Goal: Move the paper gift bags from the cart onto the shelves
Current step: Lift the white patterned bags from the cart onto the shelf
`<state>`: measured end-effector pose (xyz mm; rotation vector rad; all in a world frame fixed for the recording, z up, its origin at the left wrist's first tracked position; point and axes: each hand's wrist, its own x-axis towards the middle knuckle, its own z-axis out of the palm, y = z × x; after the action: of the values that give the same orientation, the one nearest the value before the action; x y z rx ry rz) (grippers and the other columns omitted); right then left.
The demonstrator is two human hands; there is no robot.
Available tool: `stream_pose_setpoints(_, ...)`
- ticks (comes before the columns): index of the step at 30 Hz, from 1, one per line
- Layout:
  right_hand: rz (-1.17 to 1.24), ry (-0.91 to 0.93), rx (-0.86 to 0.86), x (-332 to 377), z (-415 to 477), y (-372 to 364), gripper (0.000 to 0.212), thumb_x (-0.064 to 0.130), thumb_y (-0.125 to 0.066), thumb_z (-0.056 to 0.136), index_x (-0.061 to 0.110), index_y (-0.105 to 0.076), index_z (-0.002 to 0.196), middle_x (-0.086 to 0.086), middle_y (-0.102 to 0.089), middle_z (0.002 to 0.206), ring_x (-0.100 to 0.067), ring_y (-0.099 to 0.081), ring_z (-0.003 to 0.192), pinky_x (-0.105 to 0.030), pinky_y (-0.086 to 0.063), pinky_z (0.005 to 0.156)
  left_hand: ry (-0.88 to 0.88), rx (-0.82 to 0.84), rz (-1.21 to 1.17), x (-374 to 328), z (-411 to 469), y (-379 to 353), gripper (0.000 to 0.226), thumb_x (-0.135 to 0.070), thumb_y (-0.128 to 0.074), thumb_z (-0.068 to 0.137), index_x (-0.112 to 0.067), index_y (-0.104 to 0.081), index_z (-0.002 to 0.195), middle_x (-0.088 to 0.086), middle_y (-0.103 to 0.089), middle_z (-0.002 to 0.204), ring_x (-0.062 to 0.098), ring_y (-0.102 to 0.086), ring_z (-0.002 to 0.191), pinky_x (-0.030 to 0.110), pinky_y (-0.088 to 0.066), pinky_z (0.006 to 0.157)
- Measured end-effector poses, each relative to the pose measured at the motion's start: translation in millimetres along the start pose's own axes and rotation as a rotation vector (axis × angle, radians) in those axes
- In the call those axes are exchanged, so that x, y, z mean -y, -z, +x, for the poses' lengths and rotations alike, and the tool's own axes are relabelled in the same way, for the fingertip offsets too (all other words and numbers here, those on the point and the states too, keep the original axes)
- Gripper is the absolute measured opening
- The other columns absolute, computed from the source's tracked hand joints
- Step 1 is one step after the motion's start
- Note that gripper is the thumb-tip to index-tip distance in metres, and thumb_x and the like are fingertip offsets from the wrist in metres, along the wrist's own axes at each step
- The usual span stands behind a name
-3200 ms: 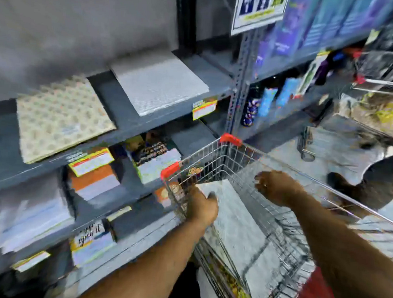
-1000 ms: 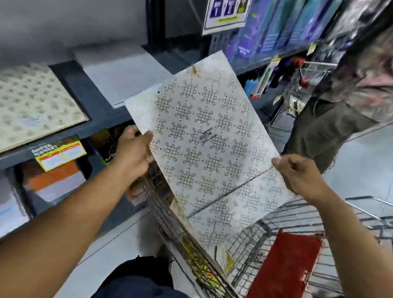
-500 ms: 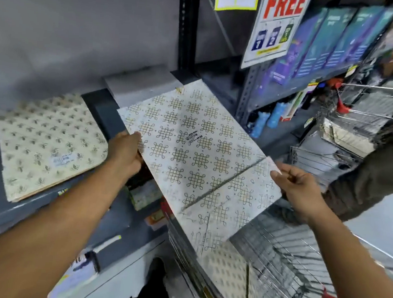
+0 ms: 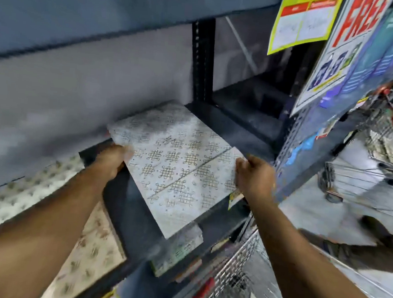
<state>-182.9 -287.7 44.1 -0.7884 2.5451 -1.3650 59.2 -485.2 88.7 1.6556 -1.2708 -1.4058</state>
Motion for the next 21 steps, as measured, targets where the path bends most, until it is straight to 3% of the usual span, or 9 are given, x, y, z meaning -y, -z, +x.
stream_pose_setpoints(2, -0.077, 0.044, -0.002, 1, 13, -14, 0.035, 0.041, -0.048, 0.081, 0.016, -0.067, 0.095, -0.016, -0.073, 0.084, -0.038, -0.065, 0.086, -0.04, -0.054, 0.074, -0.017, -0.014, 0.059, -3, 13, -5, 0.018, -0.003, -0.048, 0.095, -0.009, -0.058, 0.081, 0.01, -0.062, 0.085, 0.021, -0.057, 0.074, 0.035, -0.049, 0.075)
stream_pose_setpoints(3, -0.089, 0.062, -0.002, 0, 19, -19, 0.034, 0.042, -0.05, 0.082, 0.017, -0.067, 0.097, -0.015, -0.073, 0.085, -0.039, -0.065, 0.088, -0.041, -0.054, 0.075, -0.032, -0.052, 0.084, -2, 20, -5, 0.015, -0.005, -0.046, 0.096, -0.005, -0.061, 0.094, 0.015, -0.065, 0.094, 0.021, -0.056, 0.075, 0.034, -0.049, 0.071)
stream_pose_setpoints(5, -0.09, 0.077, 0.002, 2, 23, -27, 0.035, 0.05, -0.05, 0.08, 0.025, -0.066, 0.1, -0.011, -0.074, 0.084, -0.039, -0.064, 0.09, -0.045, -0.055, 0.078, -0.041, -0.152, 0.125, 0, 38, -2, 0.034, -0.01, -0.043, 0.095, 0.001, -0.053, 0.126, 0.023, -0.06, 0.126, 0.021, -0.052, 0.088, 0.034, -0.049, 0.074)
stream_pose_setpoints(8, -0.121, 0.088, 0.017, 4, 23, -32, 0.04, 0.057, -0.044, 0.077, 0.033, -0.061, 0.104, -0.006, -0.074, 0.082, -0.038, -0.064, 0.09, -0.049, -0.053, 0.081, -0.041, -0.184, 0.173, 0, 49, 1, 0.041, -0.011, -0.042, 0.094, 0.002, -0.049, 0.132, 0.023, -0.055, 0.135, 0.019, -0.049, 0.09, 0.032, -0.047, 0.077)
stream_pose_setpoints(13, -0.111, 0.069, 0.064, -1, 26, -32, 0.042, 0.063, -0.04, 0.076, 0.037, -0.055, 0.104, -0.005, -0.073, 0.077, -0.036, -0.065, 0.085, -0.048, -0.054, 0.079, -0.051, -0.234, 0.191, 1, 49, -6, 0.024, -0.002, -0.045, 0.086, 0.001, -0.06, 0.104, 0.017, -0.057, 0.088, 0.022, -0.046, 0.057, 0.023, -0.033, 0.052)
stream_pose_setpoints(15, -0.117, 0.077, 0.106, -2, 26, -26, 0.047, 0.066, -0.037, 0.076, 0.032, -0.056, 0.102, -0.006, -0.073, 0.078, -0.036, -0.065, 0.085, -0.047, -0.054, 0.078, -0.036, -0.225, 0.19, -3, 41, -3, 0.027, -0.004, -0.046, 0.084, 0.001, -0.059, 0.108, 0.015, -0.057, 0.081, 0.022, -0.047, 0.057, 0.022, -0.033, 0.05)
stream_pose_setpoints(17, -0.122, 0.112, 0.109, -1, 20, -11, 0.042, 0.056, -0.042, 0.083, 0.026, -0.059, 0.105, -0.01, -0.073, 0.091, -0.037, -0.064, 0.092, -0.047, -0.053, 0.082, -0.034, -0.234, 0.205, -4, 31, 0, 0.04, -0.013, -0.048, 0.083, 0.001, -0.053, 0.12, 0.023, -0.064, 0.105, 0.031, -0.061, 0.08, 0.03, -0.047, 0.061)
stream_pose_setpoints(18, -0.105, 0.138, 0.093, 2, 18, -1, 0.039, 0.049, -0.046, 0.086, 0.024, -0.06, 0.112, -0.011, -0.072, 0.102, -0.036, -0.063, 0.099, -0.047, -0.051, 0.086, -0.052, -0.254, 0.285, -5, 26, 1, 0.047, -0.019, -0.047, 0.084, 0.0, -0.05, 0.126, 0.024, -0.06, 0.121, 0.035, -0.062, 0.1, 0.036, -0.052, 0.076)
stream_pose_setpoints(21, 0.03, 0.231, 0.072, -11, -1, 45, 0.043, 0.04, -0.056, 0.086, 0.015, -0.06, 0.12, -0.01, -0.068, 0.116, -0.031, -0.063, 0.104, -0.044, -0.05, 0.093, -0.338, -0.437, 0.549, 3, -36, -12, 0.05, -0.03, -0.046, 0.089, -0.004, -0.047, 0.132, 0.025, -0.051, 0.133, 0.04, -0.047, 0.124, 0.044, -0.038, 0.103)
